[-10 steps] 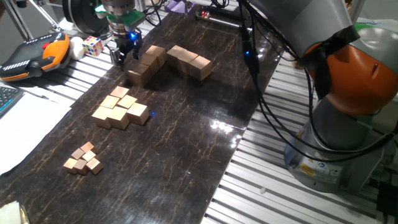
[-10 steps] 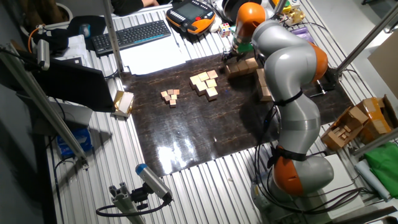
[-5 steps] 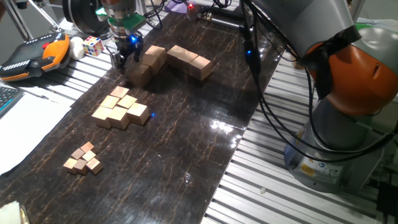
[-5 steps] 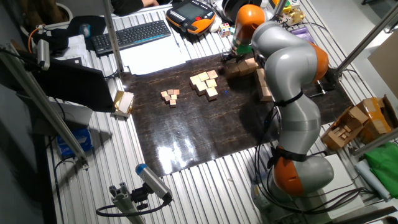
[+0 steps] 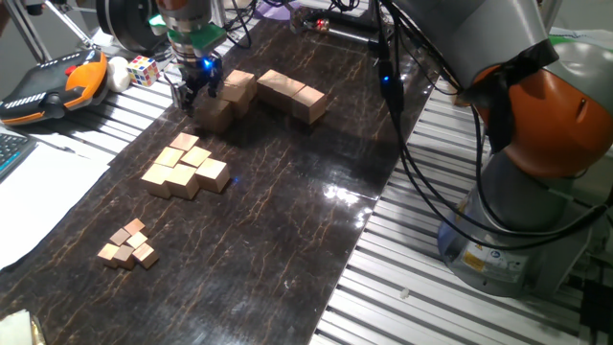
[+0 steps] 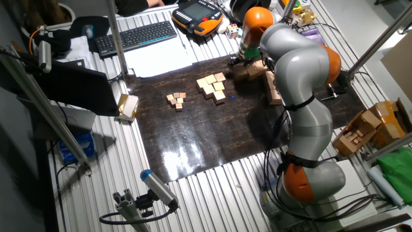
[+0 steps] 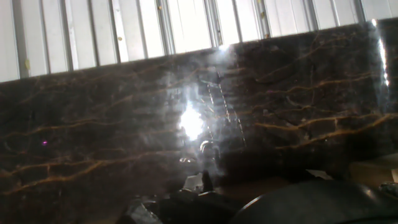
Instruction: Stack the blocks into a pyramid shape
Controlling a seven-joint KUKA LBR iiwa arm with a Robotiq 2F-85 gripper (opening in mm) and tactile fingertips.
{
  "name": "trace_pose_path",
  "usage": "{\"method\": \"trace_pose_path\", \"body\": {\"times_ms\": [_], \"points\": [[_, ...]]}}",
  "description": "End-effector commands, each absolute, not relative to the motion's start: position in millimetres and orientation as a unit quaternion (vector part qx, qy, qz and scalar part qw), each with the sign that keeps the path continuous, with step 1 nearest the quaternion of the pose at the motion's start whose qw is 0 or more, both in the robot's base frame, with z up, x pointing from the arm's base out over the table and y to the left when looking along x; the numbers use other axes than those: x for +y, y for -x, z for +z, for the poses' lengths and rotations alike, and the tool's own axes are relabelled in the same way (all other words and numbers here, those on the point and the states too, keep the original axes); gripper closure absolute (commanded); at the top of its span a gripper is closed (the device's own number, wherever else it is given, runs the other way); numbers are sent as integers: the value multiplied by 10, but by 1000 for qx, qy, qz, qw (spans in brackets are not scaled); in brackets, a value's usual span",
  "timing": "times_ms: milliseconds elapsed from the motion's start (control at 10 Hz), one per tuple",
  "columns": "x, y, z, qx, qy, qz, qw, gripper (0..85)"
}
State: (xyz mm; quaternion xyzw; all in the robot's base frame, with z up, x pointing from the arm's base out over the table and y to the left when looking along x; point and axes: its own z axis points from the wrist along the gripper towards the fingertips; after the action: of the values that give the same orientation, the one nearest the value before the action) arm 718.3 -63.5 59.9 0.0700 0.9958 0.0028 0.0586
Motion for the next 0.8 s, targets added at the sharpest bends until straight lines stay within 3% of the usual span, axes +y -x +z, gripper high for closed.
{"method": "trace_pose_path", "body": {"times_ms": [0, 700], "points": [[-629, -7169, 600, 996, -70, 3, 57, 63], [-573, -7016, 593, 996, -83, -11, 45, 47]]}}
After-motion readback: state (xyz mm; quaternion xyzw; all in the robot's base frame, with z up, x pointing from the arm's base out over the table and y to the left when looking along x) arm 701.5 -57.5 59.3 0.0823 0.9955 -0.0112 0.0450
